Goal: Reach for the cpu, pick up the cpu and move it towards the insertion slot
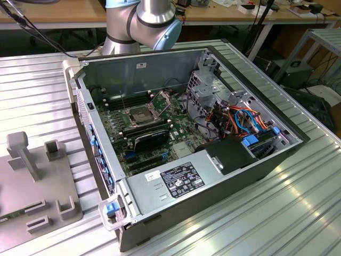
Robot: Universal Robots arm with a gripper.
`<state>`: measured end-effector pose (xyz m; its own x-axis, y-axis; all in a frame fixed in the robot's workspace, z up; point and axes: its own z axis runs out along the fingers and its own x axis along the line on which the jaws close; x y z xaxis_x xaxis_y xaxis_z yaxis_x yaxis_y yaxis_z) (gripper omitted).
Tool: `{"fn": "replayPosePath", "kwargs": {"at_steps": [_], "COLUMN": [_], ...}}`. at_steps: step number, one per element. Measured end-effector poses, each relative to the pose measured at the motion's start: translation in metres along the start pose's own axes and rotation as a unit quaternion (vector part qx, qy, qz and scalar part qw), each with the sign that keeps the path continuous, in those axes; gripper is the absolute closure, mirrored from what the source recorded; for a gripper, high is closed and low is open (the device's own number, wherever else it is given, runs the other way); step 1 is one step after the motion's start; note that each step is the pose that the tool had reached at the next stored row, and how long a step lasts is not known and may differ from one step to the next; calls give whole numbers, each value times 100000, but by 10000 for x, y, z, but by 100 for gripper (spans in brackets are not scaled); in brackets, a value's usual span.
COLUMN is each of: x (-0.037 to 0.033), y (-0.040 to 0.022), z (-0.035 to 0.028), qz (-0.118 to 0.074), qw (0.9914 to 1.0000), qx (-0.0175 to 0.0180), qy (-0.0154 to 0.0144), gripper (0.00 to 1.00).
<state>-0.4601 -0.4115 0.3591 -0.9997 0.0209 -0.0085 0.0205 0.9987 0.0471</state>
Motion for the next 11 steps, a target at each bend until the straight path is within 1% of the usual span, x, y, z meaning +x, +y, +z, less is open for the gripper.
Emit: {"fn": "replayPosePath", "kwargs": {"at_steps": [4,7,11], "x": [23,42,55], "y": [-4,-8,-12], "z": [58,139,200], "qz": [-355,-506,-507], "qw": [99999,99999,99999], "qx": [-6,-6,-9], "qy": [20,58,57], "gripper": [40,40,40]}}
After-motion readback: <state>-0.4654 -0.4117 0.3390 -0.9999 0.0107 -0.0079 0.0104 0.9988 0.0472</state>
